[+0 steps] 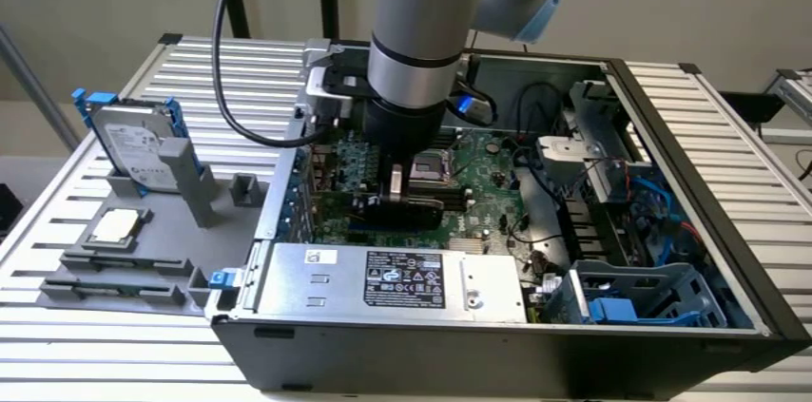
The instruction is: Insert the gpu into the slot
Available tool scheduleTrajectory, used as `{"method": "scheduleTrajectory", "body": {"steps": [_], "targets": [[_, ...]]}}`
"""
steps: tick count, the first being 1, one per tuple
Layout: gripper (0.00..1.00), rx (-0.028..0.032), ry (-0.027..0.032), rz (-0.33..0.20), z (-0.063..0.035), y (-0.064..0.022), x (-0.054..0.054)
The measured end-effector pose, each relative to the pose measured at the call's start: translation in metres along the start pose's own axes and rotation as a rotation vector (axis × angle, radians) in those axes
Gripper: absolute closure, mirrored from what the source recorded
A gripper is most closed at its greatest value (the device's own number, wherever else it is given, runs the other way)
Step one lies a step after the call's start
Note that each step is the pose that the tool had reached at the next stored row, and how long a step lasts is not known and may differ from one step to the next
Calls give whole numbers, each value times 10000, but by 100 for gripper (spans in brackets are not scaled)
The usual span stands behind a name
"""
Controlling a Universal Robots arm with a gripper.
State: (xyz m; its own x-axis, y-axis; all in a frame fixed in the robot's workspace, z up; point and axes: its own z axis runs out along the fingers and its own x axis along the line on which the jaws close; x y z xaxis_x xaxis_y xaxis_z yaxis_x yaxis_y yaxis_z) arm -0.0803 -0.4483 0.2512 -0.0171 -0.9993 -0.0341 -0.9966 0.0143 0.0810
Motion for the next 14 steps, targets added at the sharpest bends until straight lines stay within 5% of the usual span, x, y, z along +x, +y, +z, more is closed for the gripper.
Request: {"method": "scheduleTrajectory", "body": {"steps": [7, 9, 14], "targets": [[74, -4, 9, -27, 9, -2, 1], [73, -19, -26, -23, 4, 4, -2], [60, -26, -4, -29, -204, 17, -9]]}}
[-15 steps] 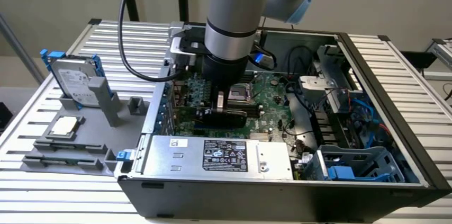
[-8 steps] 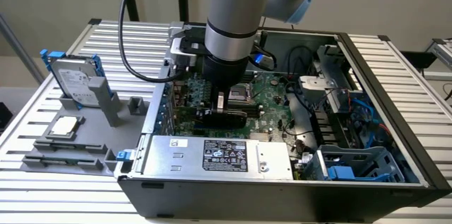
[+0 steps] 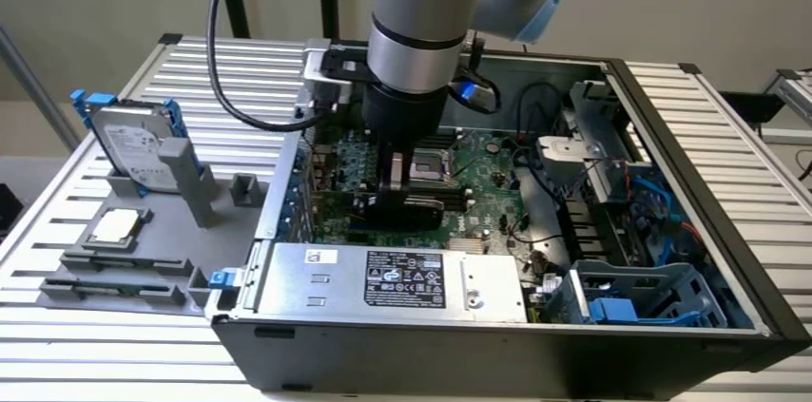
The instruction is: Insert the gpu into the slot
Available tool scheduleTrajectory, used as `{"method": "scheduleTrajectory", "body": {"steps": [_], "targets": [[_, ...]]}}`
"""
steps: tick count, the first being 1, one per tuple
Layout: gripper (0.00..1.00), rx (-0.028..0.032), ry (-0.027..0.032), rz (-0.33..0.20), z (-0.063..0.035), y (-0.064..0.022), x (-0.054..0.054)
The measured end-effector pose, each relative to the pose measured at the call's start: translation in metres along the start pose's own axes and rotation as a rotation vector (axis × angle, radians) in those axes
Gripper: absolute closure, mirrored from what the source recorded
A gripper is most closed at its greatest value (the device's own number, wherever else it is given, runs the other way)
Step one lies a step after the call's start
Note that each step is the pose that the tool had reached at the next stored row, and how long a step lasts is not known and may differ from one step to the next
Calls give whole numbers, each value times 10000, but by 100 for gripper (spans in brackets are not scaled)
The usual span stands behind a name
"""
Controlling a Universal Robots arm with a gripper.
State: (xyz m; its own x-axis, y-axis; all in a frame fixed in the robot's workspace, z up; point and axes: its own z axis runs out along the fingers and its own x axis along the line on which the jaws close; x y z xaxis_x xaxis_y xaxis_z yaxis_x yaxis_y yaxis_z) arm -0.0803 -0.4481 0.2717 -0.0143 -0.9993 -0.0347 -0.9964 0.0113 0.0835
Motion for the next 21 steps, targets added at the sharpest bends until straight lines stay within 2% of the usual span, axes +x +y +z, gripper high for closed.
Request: {"method": "scheduleTrajectory", "body": {"steps": [5, 8, 9, 10, 11, 13, 14, 17, 21], "targets": [[60, -2, 4, 0, -216, 29, -8], [62, -4, 2, -8, -245, 85, -8], [62, -15, 3, -17, -245, 105, -8], [75, -47, 3, -24, -244, 124, -9], [75, -97, 6, -28, -242, 138, -8], [87, -252, 16, -35, -241, 163, -8], [87, -349, 23, -39, -240, 173, -7], [89, -715, 36, -42, -238, 202, -7], [89, -1144, 54, -56, -234, 243, -6]]}}
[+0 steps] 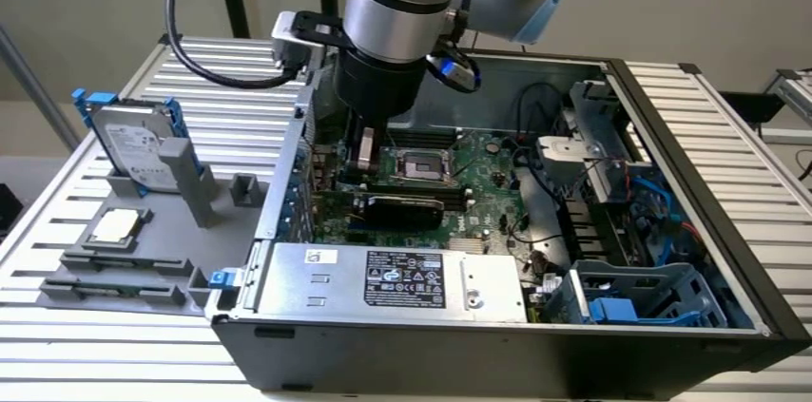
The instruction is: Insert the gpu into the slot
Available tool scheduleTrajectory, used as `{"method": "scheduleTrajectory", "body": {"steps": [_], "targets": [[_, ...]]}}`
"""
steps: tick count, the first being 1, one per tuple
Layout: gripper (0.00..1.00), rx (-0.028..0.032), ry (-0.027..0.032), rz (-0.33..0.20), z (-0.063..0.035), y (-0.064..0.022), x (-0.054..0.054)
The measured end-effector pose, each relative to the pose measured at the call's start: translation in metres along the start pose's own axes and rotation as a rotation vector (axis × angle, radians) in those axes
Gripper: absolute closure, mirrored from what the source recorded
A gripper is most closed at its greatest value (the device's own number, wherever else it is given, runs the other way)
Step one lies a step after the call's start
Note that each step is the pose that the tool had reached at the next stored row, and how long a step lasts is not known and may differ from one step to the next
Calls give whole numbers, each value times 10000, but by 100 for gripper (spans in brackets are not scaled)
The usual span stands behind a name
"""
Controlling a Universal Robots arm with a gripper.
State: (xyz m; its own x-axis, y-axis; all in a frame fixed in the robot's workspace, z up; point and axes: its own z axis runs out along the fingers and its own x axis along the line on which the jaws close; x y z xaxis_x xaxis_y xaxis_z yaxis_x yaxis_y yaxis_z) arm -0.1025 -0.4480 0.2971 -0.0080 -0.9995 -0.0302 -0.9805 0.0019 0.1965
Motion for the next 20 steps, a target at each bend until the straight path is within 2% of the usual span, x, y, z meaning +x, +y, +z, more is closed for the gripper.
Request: {"method": "scheduleTrajectory", "body": {"steps": [2, 5, 12, 13, 14, 20], "targets": [[89, -186, 16, -9, 5, 21, 0], [89, -429, 50, -34, 10, 49, 0], [89, -931, 127, -55, 31, 123, -1], [89, -980, 148, -49, 32, 124, -2], [89, -1001, 172, -41, 33, 125, -3], [89, -1004, 274, -15, 53, 130, -25]]}}
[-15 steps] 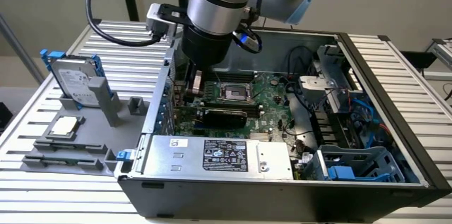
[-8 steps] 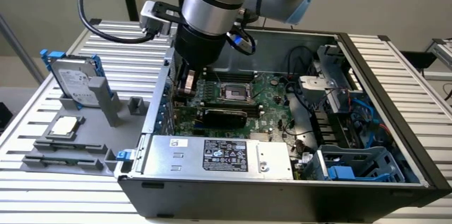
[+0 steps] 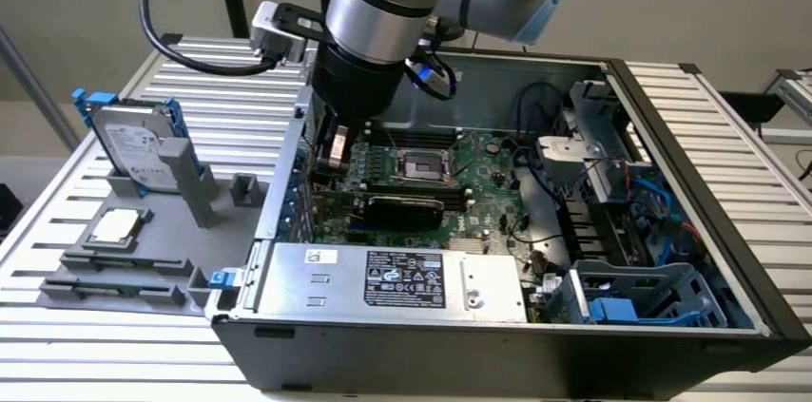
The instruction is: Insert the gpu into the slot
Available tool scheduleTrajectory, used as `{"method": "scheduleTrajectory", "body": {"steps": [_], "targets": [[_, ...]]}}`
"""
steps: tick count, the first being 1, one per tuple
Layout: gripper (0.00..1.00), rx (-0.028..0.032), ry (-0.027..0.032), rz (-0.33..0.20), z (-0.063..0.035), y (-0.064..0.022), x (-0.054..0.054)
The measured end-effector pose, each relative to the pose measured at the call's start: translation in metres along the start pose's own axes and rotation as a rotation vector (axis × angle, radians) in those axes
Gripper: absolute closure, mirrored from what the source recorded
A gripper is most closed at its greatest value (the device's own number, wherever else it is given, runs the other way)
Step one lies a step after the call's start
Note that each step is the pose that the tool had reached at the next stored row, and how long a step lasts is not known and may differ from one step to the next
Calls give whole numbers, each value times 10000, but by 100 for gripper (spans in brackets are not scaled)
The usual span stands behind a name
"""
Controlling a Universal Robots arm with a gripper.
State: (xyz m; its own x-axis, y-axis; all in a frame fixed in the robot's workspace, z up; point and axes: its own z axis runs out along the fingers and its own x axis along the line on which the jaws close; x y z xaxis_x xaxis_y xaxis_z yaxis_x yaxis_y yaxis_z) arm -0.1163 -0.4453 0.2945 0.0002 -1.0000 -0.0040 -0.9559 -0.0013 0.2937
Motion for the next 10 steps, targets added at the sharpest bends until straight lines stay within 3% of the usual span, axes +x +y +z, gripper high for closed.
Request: {"method": "scheduleTrajectory", "body": {"steps": [10], "targets": [[89, -1, 44, 12, 22, 18, -40]]}}
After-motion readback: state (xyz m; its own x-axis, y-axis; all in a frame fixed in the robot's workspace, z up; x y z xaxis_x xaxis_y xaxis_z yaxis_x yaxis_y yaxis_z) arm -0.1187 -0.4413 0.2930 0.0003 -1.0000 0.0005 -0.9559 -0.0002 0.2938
